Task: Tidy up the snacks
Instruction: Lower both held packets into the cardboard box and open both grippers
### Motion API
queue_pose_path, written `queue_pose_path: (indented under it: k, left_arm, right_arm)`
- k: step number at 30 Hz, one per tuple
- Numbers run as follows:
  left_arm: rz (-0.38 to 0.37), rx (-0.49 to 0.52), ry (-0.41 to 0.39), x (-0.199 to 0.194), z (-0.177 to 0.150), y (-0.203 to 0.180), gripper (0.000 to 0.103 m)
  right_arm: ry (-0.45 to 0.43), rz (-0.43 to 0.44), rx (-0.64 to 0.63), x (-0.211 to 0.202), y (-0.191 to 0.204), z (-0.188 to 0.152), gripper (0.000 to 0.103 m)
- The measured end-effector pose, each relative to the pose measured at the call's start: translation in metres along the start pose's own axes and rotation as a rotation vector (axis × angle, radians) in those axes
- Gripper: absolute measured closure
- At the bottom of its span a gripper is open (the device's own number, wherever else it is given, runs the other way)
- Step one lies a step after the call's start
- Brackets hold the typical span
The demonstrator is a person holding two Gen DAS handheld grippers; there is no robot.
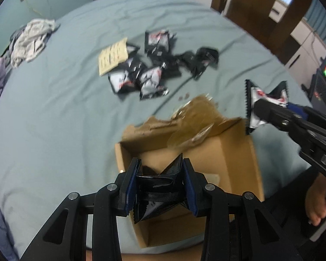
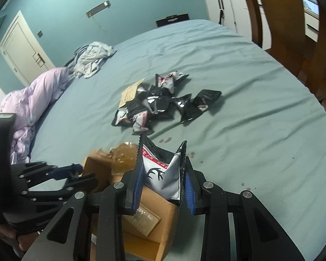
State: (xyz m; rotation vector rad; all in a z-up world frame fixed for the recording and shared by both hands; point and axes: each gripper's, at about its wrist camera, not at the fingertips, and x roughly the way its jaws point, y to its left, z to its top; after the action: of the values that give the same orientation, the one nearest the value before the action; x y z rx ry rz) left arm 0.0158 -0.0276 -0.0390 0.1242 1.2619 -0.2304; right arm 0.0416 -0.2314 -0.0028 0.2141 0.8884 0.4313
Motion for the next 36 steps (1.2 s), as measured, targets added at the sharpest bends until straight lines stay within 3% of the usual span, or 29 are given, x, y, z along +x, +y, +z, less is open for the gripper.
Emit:
queue_pose_path:
  k: [5,14,18,22,27,30,36]
  left_arm:
    - [0.008,-0.010,0.049,0.021,0.000,0.000,0.066]
    - [0.090,0.002,0.045,0.045,0.010,-0.003,0.064]
    - [0.087,0.001,0.027,0.040,0.009,-0.002,0.056]
    - [0.067,0.022,0.002,0.028,0.008,-0.007,0.035]
    - [0.059,0.014,-0.078,-0.007,0.008,0.000,0.030]
    - [0.113,-0.017,-0.132,-0.028,0.012,0.015,0.023]
    - [0.171,-0.077,-0.117,-0.029,0.020,0.047,0.022]
  right_arm:
    - [0.023,-0.004,-0.052,0.008,0.010,0.001,0.072]
    - [0.041,-0.004,-0.083,0.015,0.016,0.004,0.072]
    - [0.048,-0.004,-0.085,0.016,0.017,0.002,0.072]
    - [0.051,-0.002,-0.072,0.015,0.016,0.000,0.072]
    - [0.030,-0.009,-0.068,0.007,0.017,-0.003,0.072]
    - [0.042,0.005,-0.084,0.005,0.021,-0.006,0.072]
    - [0.125,0.016,-0.122,0.023,0.035,-0.013,0.072]
